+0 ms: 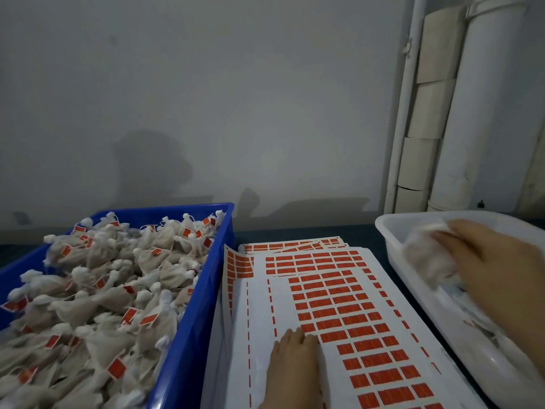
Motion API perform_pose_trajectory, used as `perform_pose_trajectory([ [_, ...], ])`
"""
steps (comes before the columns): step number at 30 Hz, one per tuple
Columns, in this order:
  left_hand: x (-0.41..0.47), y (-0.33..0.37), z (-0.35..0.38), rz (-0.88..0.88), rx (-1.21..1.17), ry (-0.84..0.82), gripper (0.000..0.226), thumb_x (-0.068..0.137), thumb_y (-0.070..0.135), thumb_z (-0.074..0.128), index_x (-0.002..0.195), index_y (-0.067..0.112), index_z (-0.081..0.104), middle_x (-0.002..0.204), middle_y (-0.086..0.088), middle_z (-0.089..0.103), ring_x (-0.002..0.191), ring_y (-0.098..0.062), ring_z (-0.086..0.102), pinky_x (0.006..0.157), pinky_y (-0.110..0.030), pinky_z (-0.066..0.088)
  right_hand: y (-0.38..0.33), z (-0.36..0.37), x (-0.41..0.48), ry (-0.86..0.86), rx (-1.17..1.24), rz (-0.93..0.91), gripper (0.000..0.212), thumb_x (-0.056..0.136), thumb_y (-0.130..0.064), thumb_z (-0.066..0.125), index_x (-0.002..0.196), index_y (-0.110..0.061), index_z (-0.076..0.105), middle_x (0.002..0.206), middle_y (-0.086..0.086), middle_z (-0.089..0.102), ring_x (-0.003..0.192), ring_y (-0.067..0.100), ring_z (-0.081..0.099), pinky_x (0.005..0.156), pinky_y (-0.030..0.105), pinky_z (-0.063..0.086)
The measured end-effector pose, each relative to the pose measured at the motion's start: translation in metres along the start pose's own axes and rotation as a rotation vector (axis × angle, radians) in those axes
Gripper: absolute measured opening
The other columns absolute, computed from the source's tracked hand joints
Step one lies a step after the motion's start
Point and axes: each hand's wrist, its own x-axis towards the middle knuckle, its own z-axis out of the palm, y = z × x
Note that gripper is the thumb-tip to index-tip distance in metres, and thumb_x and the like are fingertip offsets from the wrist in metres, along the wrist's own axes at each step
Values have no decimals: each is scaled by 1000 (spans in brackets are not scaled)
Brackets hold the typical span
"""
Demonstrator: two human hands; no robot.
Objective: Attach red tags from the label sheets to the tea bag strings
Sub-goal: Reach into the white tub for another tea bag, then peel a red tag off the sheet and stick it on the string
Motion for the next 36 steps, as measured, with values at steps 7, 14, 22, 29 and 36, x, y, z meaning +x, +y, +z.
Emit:
perform_pose_trajectory([
  [7, 11, -14, -18, -61, -147, -73, 40, 94, 38, 52, 131, 26, 46, 134, 1, 50, 119, -17, 49, 105, -32, 36, -21, 109, -47, -602, 116, 207, 25, 92, -29, 51, 116, -26, 59, 117, -4, 61, 89, 2, 55, 71, 5, 43],
  [14, 4, -23, -8, 30, -297, 58, 41, 88, 41, 59, 127, 31, 48, 133, 12, 48, 110, -2, 46, 104, -19, 33, 3, 143, -70, -639, 446, 390, 8, 88, -33, 58, 90, -35, 65, 76, -14, 68, 64, 12, 66, 65, 31, 57],
  [22, 14, -30, -35, 104, -399, -156, 16, 87, 33, 64, 104, 35, 61, 114, 16, 59, 95, -7, 55, 81, -9, 42, 0, 149, -58, -478, 342, 302, 8, 86, -30, 63, 81, -34, 58, 87, -20, 59, 77, 1, 56, 57, 3, 35],
  [29, 6, -26, -33, 79, -737, -74, 51, 74, 33, 77, 110, 52, 46, 109, 38, 47, 101, 2, 51, 82, -14, 43, 5, 154, -72, -456, 363, 317, 16, 85, -31, 62, 76, -40, 53, 83, -27, 53, 73, -5, 53, 49, 0, 35],
  [36, 1, -22, -29, 102, -898, 294, 18, 76, 37, 74, 89, 45, 64, 88, 33, 66, 90, 5, 62, 74, -8, 51, -3, 159, -82, -485, 646, 392, 17, 75, -22, 73, 73, -37, 68, 72, -30, 65, 71, -1, 63, 49, 4, 43],
])
